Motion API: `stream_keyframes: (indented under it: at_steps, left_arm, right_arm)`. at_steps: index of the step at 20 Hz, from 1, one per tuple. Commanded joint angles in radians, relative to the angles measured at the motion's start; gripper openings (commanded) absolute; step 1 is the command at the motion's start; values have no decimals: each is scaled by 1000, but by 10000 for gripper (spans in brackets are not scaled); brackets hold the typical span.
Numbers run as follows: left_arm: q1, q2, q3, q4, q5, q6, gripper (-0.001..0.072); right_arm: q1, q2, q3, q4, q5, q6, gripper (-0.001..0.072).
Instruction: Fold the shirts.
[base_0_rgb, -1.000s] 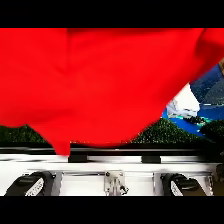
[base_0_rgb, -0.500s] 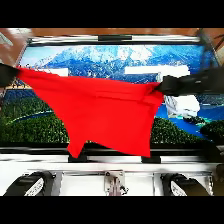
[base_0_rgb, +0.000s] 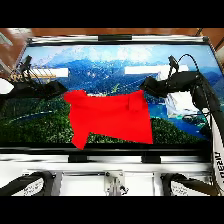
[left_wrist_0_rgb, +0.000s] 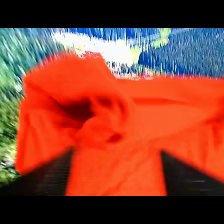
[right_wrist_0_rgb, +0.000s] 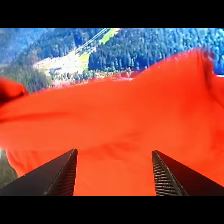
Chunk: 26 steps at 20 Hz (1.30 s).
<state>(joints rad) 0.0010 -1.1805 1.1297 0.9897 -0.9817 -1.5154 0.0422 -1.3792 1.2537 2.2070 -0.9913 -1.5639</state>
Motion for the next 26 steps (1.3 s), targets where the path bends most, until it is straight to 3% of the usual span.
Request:
stream_keyframes:
  at_steps: [1, 3, 4, 5, 7, 9, 14, 19, 20, 25, 26]
  left_arm:
    - [61, -46, 6, -32, -126, 21, 720]
    - [143, -45, 29, 69, -320, 29, 691]
    - [177, -42, 27, 149, -409, 30, 525]
    - [204, -40, 16, 239, -492, 31, 441]
    - [230, -9, -76, 264, -553, 75, 454]
    - [221, 31, -222, 200, -478, 92, 620]
    - [105, 22, -463, 14, -210, 116, 618]
    - [-20, -46, -477, 10, -86, 85, 617]
    - [-35, -56, -477, 6, -60, 71, 616]
    - [-86, -97, -477, -82, 30, 70, 588]
    - [-93, -105, -477, -98, 33, 63, 426]
  right_arm:
    - [-70, 21, 44, -89, -190, -78, 565]
    - [-153, 81, 48, -284, -399, -95, 564]
    - [-196, 101, 45, -370, -485, -95, 564]
    - [-248, 126, 21, -410, -541, -101, 563]
    - [-343, 190, -85, -389, -554, -111, 563]
    - [-403, 257, -248, -334, -506, -116, 564]
    - [-406, 281, -483, -119, -419, -148, 565]
    - [-406, 281, -508, -107, -387, -147, 568]
    - [-406, 281, -508, -107, -383, -147, 606]
    - [-406, 281, -572, -82, -306, -142, 615]
    - [-406, 281, -603, -71, -285, -137, 616]
